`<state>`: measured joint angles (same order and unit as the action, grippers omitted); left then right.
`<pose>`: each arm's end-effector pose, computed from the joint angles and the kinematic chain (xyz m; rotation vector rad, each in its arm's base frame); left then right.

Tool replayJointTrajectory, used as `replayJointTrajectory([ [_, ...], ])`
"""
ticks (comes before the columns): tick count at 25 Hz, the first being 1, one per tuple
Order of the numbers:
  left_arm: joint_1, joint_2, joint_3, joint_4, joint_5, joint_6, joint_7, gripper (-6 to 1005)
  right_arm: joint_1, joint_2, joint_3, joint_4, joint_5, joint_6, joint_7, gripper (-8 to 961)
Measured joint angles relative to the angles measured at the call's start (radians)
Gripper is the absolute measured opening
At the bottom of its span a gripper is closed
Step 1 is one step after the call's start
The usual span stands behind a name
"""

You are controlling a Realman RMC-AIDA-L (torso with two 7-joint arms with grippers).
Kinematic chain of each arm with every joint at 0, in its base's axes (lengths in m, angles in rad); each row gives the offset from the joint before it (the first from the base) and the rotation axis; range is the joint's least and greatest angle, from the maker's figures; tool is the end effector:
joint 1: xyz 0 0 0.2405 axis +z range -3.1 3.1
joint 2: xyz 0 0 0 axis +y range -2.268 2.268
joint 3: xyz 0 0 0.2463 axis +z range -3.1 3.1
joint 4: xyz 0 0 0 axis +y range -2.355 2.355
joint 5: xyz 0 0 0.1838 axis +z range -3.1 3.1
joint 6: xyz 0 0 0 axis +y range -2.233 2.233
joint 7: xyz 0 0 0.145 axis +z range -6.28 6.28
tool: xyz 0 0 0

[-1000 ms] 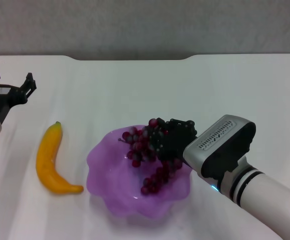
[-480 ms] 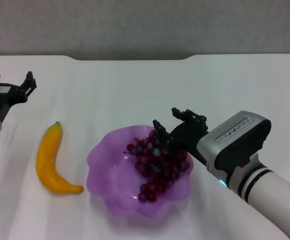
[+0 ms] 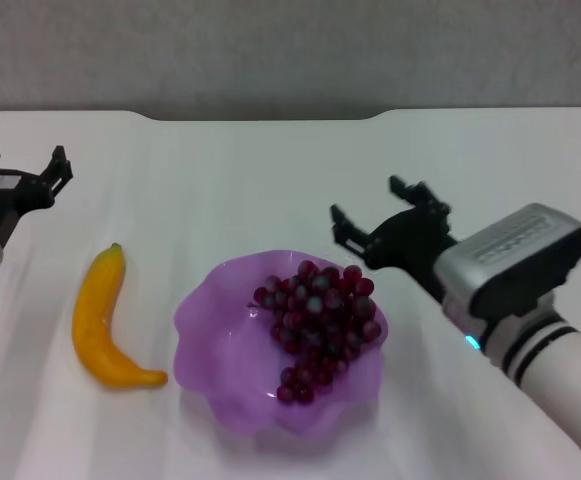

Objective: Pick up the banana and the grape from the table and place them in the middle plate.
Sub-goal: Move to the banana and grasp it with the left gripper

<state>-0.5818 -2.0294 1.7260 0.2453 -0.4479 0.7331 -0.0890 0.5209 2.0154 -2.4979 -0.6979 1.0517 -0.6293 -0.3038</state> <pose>-0.2989 0.3884 0.0313 -1.5773 -0.6303 -0.4927 0.2044 0.3419 -0.0759 -2.0269 0.4562 0.5487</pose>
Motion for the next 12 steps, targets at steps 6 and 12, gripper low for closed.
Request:
replayJointTrajectory([
  [6,0.003,0.0,-0.003,-0.001,0.0,-0.001,0.0,879,-0.047,0.001,0.037,0.054,0.009,-0.177,0.005,880],
  [12,0.004,0.0,0.0,-0.004,0.0,-0.001,0.0,880,-0.069,-0.001,0.133,0.121,0.011,-0.218,0.142,880],
])
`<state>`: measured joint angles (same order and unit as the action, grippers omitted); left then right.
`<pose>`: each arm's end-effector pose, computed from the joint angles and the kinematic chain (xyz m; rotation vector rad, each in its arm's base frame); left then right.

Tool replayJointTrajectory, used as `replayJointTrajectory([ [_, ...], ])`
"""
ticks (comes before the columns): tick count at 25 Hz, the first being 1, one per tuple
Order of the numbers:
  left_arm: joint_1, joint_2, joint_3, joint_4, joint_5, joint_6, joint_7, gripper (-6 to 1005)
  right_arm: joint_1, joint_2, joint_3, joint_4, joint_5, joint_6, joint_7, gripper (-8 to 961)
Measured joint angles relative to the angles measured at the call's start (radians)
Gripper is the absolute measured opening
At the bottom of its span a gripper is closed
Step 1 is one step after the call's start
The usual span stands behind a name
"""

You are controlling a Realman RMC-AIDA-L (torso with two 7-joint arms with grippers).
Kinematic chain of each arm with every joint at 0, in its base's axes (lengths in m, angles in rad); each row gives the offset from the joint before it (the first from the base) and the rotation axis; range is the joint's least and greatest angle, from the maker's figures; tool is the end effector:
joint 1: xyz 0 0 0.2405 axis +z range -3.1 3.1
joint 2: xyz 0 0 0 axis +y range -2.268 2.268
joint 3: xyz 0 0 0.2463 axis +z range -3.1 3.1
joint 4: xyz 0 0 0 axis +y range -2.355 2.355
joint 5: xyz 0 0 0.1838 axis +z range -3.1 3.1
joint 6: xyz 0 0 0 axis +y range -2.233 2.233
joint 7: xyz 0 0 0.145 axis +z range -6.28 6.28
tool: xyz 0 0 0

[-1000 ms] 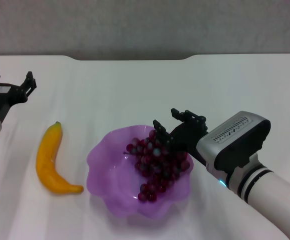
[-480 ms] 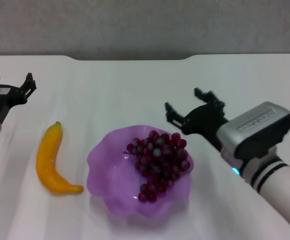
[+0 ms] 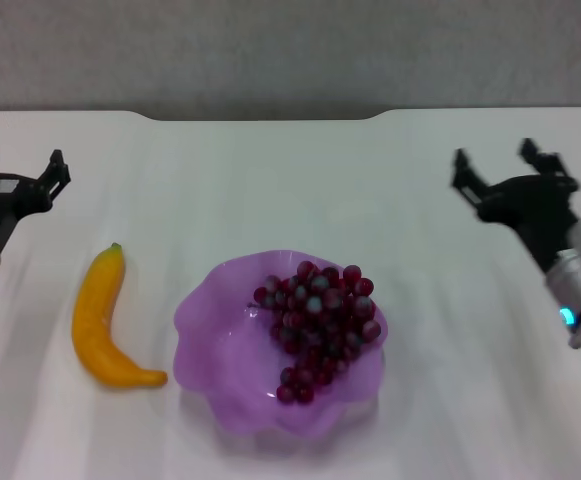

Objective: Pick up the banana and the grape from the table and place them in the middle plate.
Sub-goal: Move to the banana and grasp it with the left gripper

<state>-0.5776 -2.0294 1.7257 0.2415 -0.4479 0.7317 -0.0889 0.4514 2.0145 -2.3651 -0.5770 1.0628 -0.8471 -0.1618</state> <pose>-0.3017 0.3866 0.0311 -1.5757 -0.6364 -0.4845 0.2490 0.3494 -0.0203 -1.6909 0.5786 0.6648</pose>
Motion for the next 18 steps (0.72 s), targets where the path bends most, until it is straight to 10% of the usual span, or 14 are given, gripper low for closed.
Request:
replayJointTrajectory([
  [18,0.0,0.0,0.002,-0.003,0.002,0.0,0.0,880,-0.008,-0.001,0.135,0.234,-0.009,-0.172,0.214,881],
])
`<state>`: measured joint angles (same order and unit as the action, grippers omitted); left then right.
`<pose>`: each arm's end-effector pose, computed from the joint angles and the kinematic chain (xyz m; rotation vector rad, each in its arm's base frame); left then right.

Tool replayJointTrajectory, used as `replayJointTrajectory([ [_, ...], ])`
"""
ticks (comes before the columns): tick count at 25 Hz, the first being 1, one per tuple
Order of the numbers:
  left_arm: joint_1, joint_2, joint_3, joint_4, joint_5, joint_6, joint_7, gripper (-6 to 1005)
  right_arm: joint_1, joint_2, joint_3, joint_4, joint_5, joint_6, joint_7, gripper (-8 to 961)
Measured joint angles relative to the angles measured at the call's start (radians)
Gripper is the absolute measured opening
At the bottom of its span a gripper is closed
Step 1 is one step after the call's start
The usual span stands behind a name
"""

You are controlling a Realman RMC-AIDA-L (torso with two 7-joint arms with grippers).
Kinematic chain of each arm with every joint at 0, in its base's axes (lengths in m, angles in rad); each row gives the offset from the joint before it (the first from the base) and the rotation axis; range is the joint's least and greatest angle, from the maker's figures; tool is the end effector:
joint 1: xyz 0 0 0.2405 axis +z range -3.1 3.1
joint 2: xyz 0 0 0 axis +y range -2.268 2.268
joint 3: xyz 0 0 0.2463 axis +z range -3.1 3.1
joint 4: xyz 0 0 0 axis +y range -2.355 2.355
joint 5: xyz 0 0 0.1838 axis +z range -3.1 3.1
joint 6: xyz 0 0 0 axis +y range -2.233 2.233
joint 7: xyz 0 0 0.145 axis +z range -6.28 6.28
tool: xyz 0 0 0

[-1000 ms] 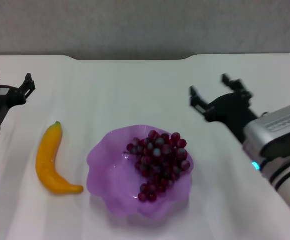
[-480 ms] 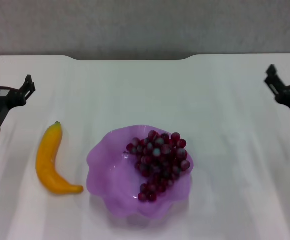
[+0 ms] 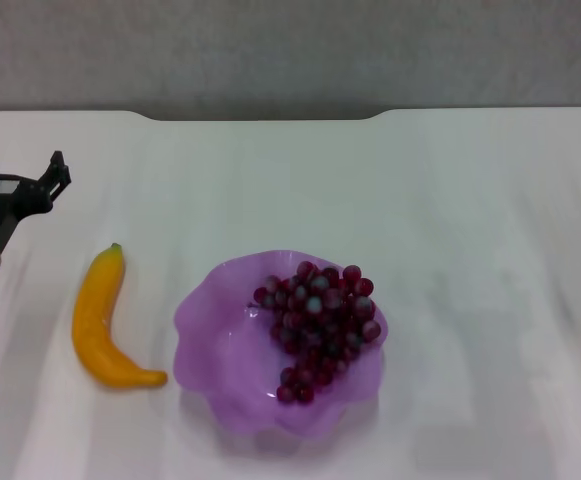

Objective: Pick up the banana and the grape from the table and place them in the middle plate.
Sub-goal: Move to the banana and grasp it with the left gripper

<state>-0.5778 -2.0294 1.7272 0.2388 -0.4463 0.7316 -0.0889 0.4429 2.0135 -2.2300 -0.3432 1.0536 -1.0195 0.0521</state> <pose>-0.3022 0.3863 0.0307 -1.5785 -0.6359 -0.4808 0.3052 0.3443 0.0355 -1.4095 0.6476 0.7047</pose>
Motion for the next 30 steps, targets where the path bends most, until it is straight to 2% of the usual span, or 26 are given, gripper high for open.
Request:
replayJointTrajectory([
  [4,-0.002,0.0,0.0,0.002,0.0,0.002,0.0,878,0.009,0.0,0.001,0.002,0.006,0.004,-0.08,881],
  [10,-0.003,0.0,0.002,0.009,0.023,-0.009,0.0,877,0.014,0.0,-0.008,0.001,0.0,0.009,-0.076,881],
  [13,0.004,0.001,0.003,0.071,0.069,-0.082,-0.004,877,0.006,0.001,-0.01,0.002,0.0,0.009,-0.079,880],
  [21,0.102,0.033,-0.015,0.46,0.116,-0.509,0.014,876,-0.001,0.001,-0.01,0.011,0.001,0.01,-0.081,880],
  [26,0.117,0.026,-0.079,0.646,0.153,-0.791,0.032,876,-0.001,0.001,-0.009,0.012,0.003,0.01,-0.082,880],
  [30,0.129,0.011,-0.164,0.793,0.153,-1.046,0.092,877,-0.001,0.001,-0.009,0.013,0.001,0.01,-0.082,880],
])
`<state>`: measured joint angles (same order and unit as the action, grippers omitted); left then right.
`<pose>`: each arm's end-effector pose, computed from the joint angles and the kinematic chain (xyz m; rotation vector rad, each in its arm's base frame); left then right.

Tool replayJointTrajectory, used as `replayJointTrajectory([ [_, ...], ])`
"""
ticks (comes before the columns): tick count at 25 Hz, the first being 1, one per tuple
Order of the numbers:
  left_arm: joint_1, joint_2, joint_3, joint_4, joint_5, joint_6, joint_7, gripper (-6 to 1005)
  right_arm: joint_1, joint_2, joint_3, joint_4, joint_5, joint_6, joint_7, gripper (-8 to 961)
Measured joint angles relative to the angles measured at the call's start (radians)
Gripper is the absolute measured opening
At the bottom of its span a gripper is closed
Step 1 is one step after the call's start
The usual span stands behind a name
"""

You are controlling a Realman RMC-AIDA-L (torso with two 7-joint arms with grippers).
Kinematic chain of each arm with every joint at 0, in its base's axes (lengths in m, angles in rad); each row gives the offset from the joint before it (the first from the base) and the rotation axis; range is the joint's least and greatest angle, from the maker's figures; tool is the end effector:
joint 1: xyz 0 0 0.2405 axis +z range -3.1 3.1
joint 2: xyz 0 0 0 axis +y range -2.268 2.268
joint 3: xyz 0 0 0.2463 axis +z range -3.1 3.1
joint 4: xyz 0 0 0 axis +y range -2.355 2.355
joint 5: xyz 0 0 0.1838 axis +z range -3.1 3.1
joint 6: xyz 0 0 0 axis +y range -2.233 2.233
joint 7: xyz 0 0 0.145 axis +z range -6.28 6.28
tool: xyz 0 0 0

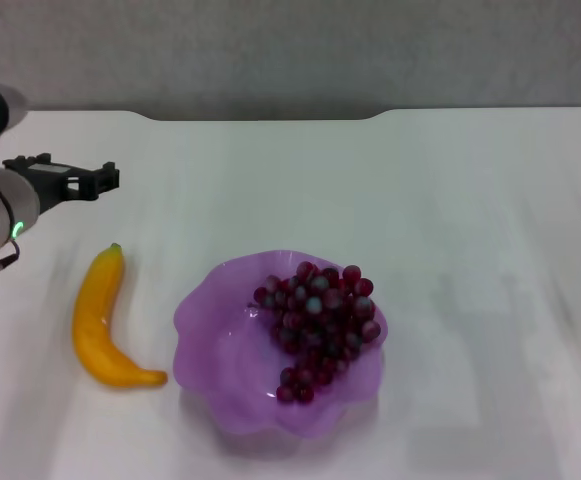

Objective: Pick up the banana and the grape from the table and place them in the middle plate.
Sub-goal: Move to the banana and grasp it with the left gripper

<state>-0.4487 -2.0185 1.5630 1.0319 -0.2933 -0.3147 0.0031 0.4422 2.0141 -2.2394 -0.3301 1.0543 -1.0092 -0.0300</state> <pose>-0.2496 0.4022 0.0365 -1.7804 -0.8760 -0.1886 0.3090 0.3427 0.0335 -1.4402 0.5926 0.6171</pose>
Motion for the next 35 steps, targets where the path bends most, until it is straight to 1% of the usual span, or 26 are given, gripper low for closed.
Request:
replayJointTrajectory([
  [3,-0.005,-0.009,-0.058,0.046,0.0,-0.139,0.026,875,0.0,0.0,0.0,0.0,0.0,0.0,0.0,880],
  [5,-0.012,-0.01,-0.088,0.06,-0.003,-0.212,0.029,871,0.001,0.0,0.0,0.0,0.0,0.0,0.0,880],
  [8,-0.02,-0.01,-0.113,0.054,0.0,-0.274,0.03,865,0.003,0.0,0.0,0.0,-0.001,0.0,-0.001,881],
  [13,-0.023,-0.011,-0.105,0.044,-0.003,-0.353,0.046,856,0.006,0.0,0.0,0.0,-0.001,0.0,-0.001,881],
  [16,-0.025,-0.011,-0.073,0.047,-0.011,-0.414,0.049,850,0.006,0.0,0.0,0.0,-0.002,0.0,-0.001,881],
  [21,-0.038,-0.014,-0.047,0.022,-0.021,-0.412,0.051,840,0.007,0.0,0.0,0.0,-0.002,0.0,-0.001,881],
  [24,-0.073,-0.014,-0.042,-0.039,-0.045,-0.404,0.056,834,0.008,0.001,0.0,-0.001,-0.002,0.001,-0.001,881],
  [26,-0.079,-0.014,-0.041,-0.055,-0.052,-0.402,0.06,830,0.008,0.001,0.0,-0.001,-0.002,0.001,-0.001,881],
  [35,-0.106,-0.013,-0.041,-0.162,-0.058,-0.327,0.063,813,0.009,0.002,-0.001,-0.002,-0.002,0.003,-0.001,880],
])
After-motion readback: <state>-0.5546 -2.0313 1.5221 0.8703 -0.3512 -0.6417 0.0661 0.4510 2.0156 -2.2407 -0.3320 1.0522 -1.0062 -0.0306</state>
